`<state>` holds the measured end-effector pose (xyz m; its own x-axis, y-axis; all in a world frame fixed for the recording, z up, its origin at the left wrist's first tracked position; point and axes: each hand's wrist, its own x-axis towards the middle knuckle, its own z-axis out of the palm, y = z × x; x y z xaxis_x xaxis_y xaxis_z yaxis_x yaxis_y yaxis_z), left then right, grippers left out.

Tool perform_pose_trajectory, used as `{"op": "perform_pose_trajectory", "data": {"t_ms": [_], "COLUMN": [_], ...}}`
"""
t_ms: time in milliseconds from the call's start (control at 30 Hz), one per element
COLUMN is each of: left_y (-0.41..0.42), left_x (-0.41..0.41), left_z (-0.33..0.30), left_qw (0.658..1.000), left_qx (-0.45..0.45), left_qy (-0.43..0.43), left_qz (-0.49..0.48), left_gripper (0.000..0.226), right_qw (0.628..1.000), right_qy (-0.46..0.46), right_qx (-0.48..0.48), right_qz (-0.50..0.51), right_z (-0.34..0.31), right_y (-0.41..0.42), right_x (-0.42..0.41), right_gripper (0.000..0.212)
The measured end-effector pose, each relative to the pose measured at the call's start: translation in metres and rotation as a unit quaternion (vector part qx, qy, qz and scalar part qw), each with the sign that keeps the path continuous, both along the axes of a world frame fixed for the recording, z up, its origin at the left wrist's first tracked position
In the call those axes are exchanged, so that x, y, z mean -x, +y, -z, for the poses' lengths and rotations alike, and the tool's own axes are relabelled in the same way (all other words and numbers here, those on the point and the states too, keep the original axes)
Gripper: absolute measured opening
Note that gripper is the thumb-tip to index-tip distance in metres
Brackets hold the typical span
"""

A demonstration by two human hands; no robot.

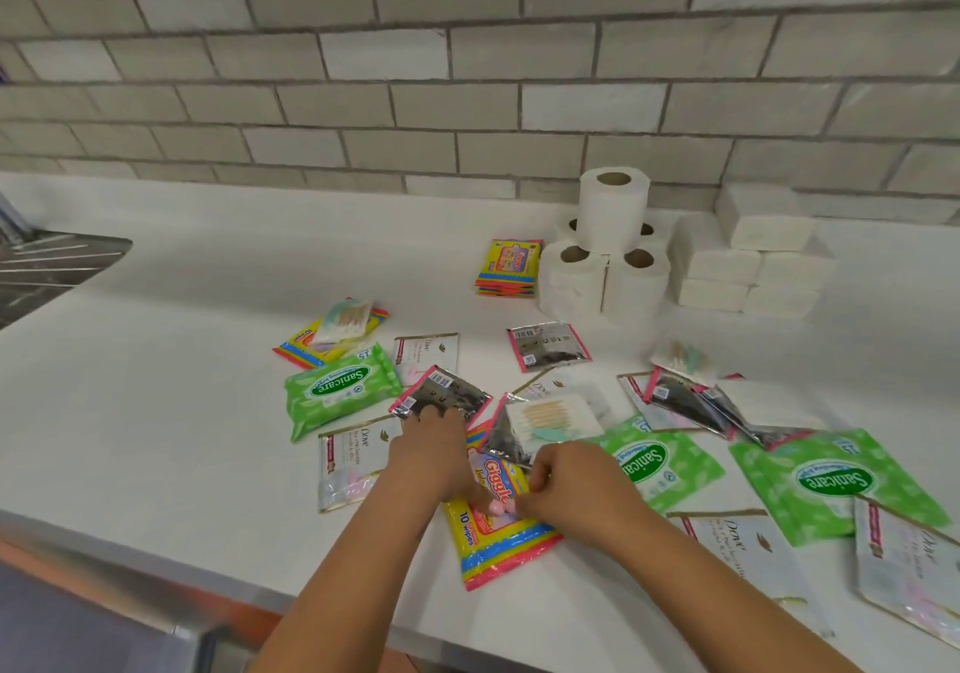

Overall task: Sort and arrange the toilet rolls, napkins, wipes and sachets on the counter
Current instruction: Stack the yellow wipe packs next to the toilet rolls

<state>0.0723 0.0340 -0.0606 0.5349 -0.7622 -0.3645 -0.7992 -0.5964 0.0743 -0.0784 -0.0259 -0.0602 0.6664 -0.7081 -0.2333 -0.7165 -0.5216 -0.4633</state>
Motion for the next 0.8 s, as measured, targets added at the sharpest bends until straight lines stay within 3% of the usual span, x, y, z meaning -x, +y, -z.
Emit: {"op": "perform_pose_trajectory", "data": {"t_ms": [133, 267, 367, 467, 633, 800], "left_y": [0.001, 0.003, 0.006, 0.008, 0.010, 0.014], "left_x": [0.000, 0.000, -0.002, -0.005, -0.017, -0.027], "left_z": [0.002, 0.002, 0.001, -0.001, -0.008, -0.020], "left_qw": [1.000, 1.000, 0.999, 0.999, 0.993, 0.976], "left_qx": [0.014, 0.022, 0.025, 0.023, 0.024, 0.042], "left_qy": [-0.001, 0.008, 0.023, 0.047, 0.113, 0.213], "left_qz": [-0.009, -0.011, -0.007, 0.001, 0.008, 0.006], "left_gripper": [0.107, 0.107, 0.103, 0.099, 0.089, 0.061], "right_qw": [0.998, 0.997, 0.995, 0.986, 0.919, 0.870], "right_qy": [0.049, 0.071, 0.078, 0.061, -0.008, -0.051], "right_qx": [-0.023, -0.029, -0.064, -0.152, -0.381, -0.476], "right_qz": [0.016, 0.026, 0.026, 0.019, 0.103, 0.120], "right_z": [0.000, 0.002, 0.003, 0.002, -0.002, -0.019], "right_y": [0.010, 0.014, 0.008, 0.000, -0.003, -0.004], "right_x": [-0.008, -0.013, -0.014, -0.013, -0.006, -0.002], "right_gripper": [0.064, 0.074, 0.067, 0.042, 0.029, 0.027]}}
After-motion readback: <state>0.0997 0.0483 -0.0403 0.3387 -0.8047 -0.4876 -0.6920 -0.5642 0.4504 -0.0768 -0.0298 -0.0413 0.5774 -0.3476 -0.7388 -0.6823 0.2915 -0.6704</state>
